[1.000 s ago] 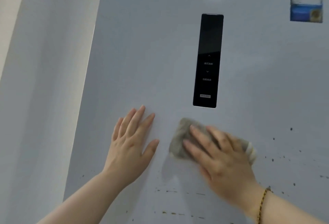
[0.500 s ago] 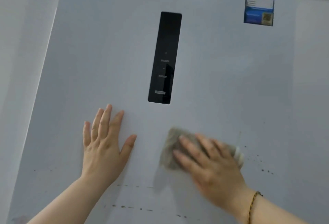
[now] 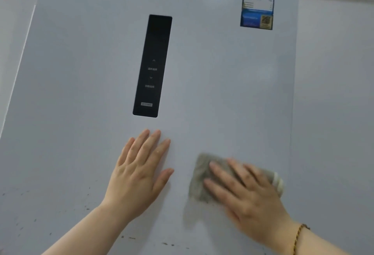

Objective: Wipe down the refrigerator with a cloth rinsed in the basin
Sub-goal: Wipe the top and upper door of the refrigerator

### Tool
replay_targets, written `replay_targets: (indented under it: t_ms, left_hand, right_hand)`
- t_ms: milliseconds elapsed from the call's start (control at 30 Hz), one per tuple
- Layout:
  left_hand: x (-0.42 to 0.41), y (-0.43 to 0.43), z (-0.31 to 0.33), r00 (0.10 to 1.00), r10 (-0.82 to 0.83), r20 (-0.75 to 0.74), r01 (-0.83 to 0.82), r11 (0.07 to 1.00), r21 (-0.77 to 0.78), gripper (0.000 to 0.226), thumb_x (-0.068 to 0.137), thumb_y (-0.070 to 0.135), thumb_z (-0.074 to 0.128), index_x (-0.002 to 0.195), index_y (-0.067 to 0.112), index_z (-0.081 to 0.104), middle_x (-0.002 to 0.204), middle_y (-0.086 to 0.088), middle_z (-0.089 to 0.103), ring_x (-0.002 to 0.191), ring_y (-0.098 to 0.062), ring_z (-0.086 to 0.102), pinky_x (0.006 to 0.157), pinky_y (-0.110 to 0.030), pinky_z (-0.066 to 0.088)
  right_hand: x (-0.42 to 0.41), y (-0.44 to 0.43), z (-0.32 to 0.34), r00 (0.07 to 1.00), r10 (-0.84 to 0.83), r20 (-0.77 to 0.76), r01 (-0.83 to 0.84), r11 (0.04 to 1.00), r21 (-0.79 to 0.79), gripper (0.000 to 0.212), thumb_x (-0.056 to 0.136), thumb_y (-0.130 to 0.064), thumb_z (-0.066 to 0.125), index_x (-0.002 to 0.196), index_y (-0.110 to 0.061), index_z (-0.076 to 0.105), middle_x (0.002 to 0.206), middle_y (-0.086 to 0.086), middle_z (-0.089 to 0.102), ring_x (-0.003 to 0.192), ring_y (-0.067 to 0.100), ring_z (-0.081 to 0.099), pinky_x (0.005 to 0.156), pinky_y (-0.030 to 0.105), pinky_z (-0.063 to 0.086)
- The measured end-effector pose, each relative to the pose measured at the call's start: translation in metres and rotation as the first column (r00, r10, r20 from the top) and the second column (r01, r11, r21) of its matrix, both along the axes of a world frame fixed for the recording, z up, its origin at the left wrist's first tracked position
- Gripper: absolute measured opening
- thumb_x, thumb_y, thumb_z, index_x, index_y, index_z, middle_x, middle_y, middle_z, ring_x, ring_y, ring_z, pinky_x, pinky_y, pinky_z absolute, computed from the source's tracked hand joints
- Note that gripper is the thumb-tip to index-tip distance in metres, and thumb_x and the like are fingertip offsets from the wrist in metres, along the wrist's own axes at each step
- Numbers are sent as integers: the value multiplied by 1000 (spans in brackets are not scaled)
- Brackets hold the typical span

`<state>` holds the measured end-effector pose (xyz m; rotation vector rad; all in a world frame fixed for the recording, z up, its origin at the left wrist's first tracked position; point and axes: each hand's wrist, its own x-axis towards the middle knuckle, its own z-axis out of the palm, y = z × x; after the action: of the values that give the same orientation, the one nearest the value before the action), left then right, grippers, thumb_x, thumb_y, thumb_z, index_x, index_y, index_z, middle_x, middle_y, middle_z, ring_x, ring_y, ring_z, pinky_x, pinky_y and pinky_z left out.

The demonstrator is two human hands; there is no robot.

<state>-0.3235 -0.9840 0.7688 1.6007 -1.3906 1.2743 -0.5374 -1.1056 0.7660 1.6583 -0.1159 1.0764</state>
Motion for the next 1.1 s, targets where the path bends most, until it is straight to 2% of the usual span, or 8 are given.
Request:
replay_targets:
  t_ms: [133, 333, 400, 567, 767, 967, 1033, 1100]
  left_hand:
    - [-7, -5, 0, 1000, 21, -12, -21, 998, -61, 58, 94, 53, 11, 126, 14, 40, 133, -5, 36, 125, -25, 31, 111, -30, 6]
    - [-14, -9, -4, 997, 47, -61, -51, 996, -72, 61, 94, 55, 10, 127, 12, 39, 133, -6, 35, 126, -28, 29, 113, -28, 1]
    - [-15, -8, -4, 997, 43, -71, -49, 996, -75, 61, 94, 55, 10, 127, 13, 38, 133, -6, 34, 126, -27, 29, 113, -27, 0]
    - [-18, -9, -3, 995, 39, -94, -47, 995, -93, 60, 93, 56, 10, 125, 13, 39, 132, -5, 34, 125, -26, 29, 112, -25, -1]
    - [-21, -10, -4, 993, 42, -110, -53, 994, -100, 61, 93, 56, 10, 125, 14, 39, 133, -5, 33, 125, -26, 28, 111, -25, 0]
    - [-21, -10, -4, 992, 39, -119, -51, 994, -99, 61, 93, 57, 11, 126, 14, 39, 134, -4, 32, 126, -25, 27, 111, -25, -1]
    - [-22, -11, -4, 992, 30, -126, -43, 994, -103, 61, 92, 57, 10, 126, 15, 38, 134, -4, 31, 126, -25, 27, 111, -24, -1]
    - [-21, -11, -4, 992, 30, -120, -43, 994, -105, 61, 92, 57, 10, 127, 15, 37, 134, -4, 31, 126, -25, 26, 111, -24, -2]
  right_hand:
    - [-23, -10, 20, 995, -9, -95, 3, 998, -65, 37, 94, -22, 24, 124, -27, 45, 135, -3, 41, 114, 25, 45, 90, 38, 35]
    - [-26, -14, 40, 914, 39, 404, -109, 982, 151, 42, 82, -23, 42, 125, -20, 43, 135, 3, 40, 111, 29, 42, 86, 39, 32]
    - [-21, -13, 18, 933, 42, 358, -99, 985, 142, 37, 89, -26, 36, 124, -21, 43, 135, 2, 38, 113, 29, 41, 87, 39, 31]
    - [-50, -20, 23, 999, -3, -36, 2, 999, -48, 35, 96, -22, 25, 123, -24, 47, 137, -2, 47, 113, 26, 46, 87, 37, 35]
    - [-40, -21, 30, 936, 37, 350, -90, 987, 136, 35, 94, -28, 30, 125, -20, 43, 136, 1, 41, 114, 30, 41, 87, 39, 31]
    - [-38, -18, -9, 999, 16, -39, -16, 1000, -2, 36, 95, -23, 24, 123, -25, 46, 137, -3, 43, 116, 25, 44, 93, 39, 33]
    - [-44, -23, 8, 1000, 8, -17, -9, 998, -59, 34, 95, -23, 28, 123, -24, 47, 137, -2, 47, 115, 25, 45, 95, 38, 31]
    - [-44, -24, 24, 985, 21, 169, -17, 999, -28, 33, 92, -27, 35, 122, -21, 48, 131, 0, 50, 114, 26, 43, 95, 38, 28]
